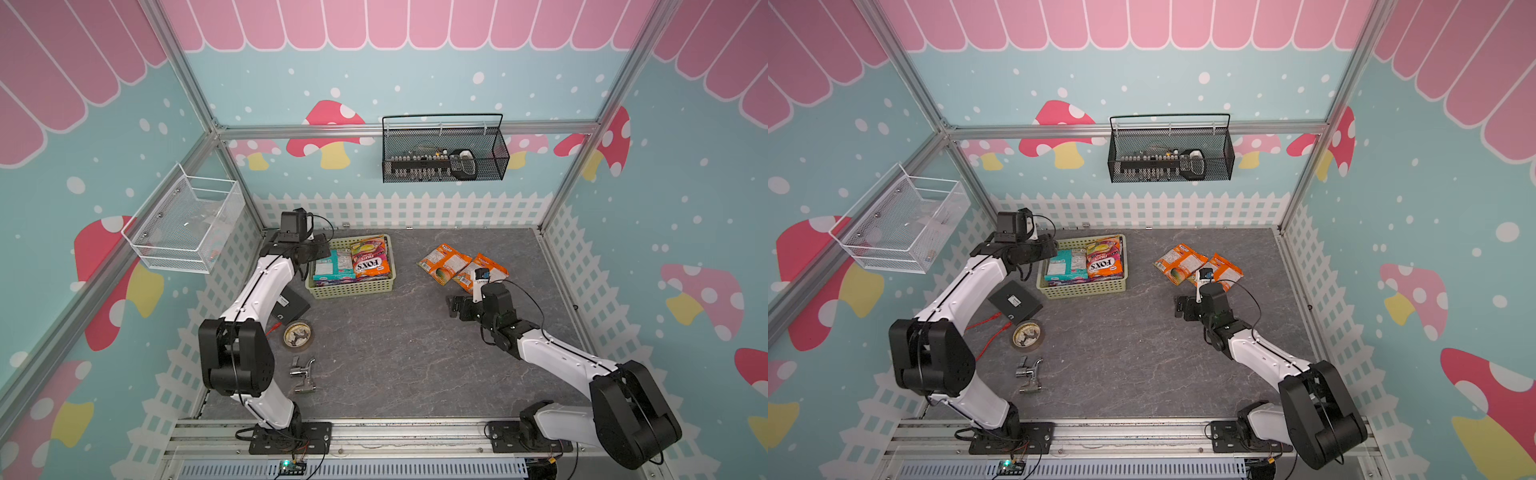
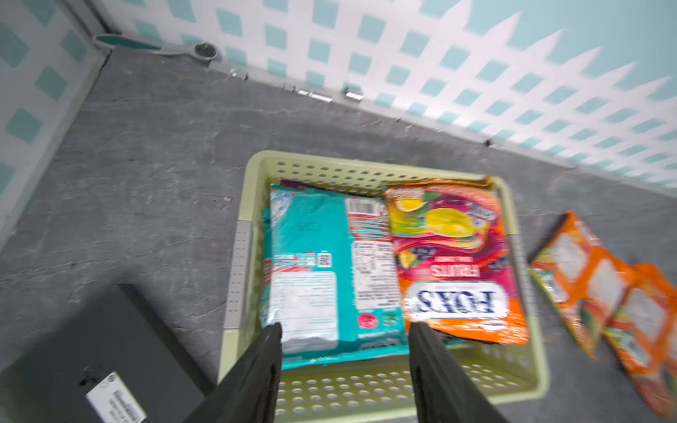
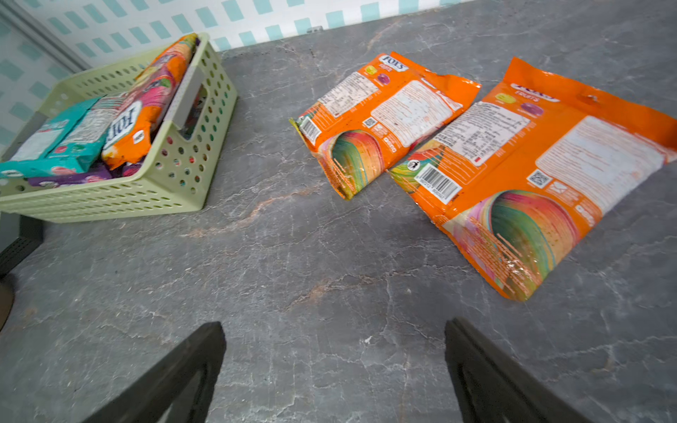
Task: Put the candies in the basket
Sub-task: Place the candy in the basket, then pick up the candy at the center of the board.
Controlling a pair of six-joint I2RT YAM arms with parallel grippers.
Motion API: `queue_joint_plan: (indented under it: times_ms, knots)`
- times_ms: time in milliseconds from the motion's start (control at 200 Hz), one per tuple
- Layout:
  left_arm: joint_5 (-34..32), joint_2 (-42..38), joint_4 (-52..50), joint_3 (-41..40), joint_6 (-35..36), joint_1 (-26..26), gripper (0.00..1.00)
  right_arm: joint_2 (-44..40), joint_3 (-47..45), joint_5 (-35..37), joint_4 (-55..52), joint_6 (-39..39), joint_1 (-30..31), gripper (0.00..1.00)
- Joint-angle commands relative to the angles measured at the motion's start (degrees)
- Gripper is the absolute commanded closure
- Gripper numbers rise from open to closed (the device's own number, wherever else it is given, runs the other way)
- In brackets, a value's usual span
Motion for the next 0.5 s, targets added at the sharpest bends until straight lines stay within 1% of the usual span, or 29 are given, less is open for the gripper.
queue_joint_plan:
  times_ms: [0,90,145,185,190,195,200,225,245,345,420,495]
  knots:
    - [10.52,-5.13,3.57,-6.71,-5.33,0.18,0.40,2.36,3.48,0.96,-2.58,4.21,-2.51,0.01]
    - [15.80,-11.02,7.68,-14.07,-7.94,-0.13,0.36,5.35,5.39,-2.97,-3.21,7.61,-6.12,0.03]
    - [18.14,-14.58,9.68,-17.95,-9.51,-0.50,0.30,7.34,6.19,-5.47,-1.98,7.90,-8.58,0.07]
    - [19.93,-17.46,11.58,-21.16,-10.17,-0.92,0.21,9.22,7.36,-6.16,-2.25,7.88,-10.51,0.10]
    - [20.09,-17.78,11.77,-21.57,-10.23,-1.02,0.20,9.48,7.44,-6.20,-2.31,7.89,-10.77,0.10]
    - [20.27,-18.15,12.05,-21.90,-10.31,-1.02,0.16,9.61,7.58,-6.31,-2.38,7.90,-11.03,0.11]
    - [20.40,-18.47,12.23,-22.29,-10.34,-1.27,0.16,9.90,7.73,-6.45,-2.51,7.90,-11.17,0.11]
    - [21.00,-20.16,13.07,-23.91,-10.67,-1.61,0.06,11.08,8.45,-7.13,-2.86,7.98,-12.62,0.13]
    - [21.26,-21.44,13.47,-25.23,-10.78,-2.03,0.01,11.92,8.96,-7.71,-3.04,8.18,-13.87,0.14]
    - [22.01,-26.78,13.83,-30.33,-10.26,-3.42,0.01,15.06,10.50,-8.92,-2.70,9.16,-18.58,0.25]
    - [23.47,-29.83,13.81,-33.14,-9.82,-3.71,0.01,17.00,11.43,-10.17,-1.64,9.82,-20.84,0.28]
    - [25.71,-32.25,13.81,-35.33,-8.83,-3.84,0.01,19.39,12.76,-11.65,-1.31,10.51,-22.73,0.34]
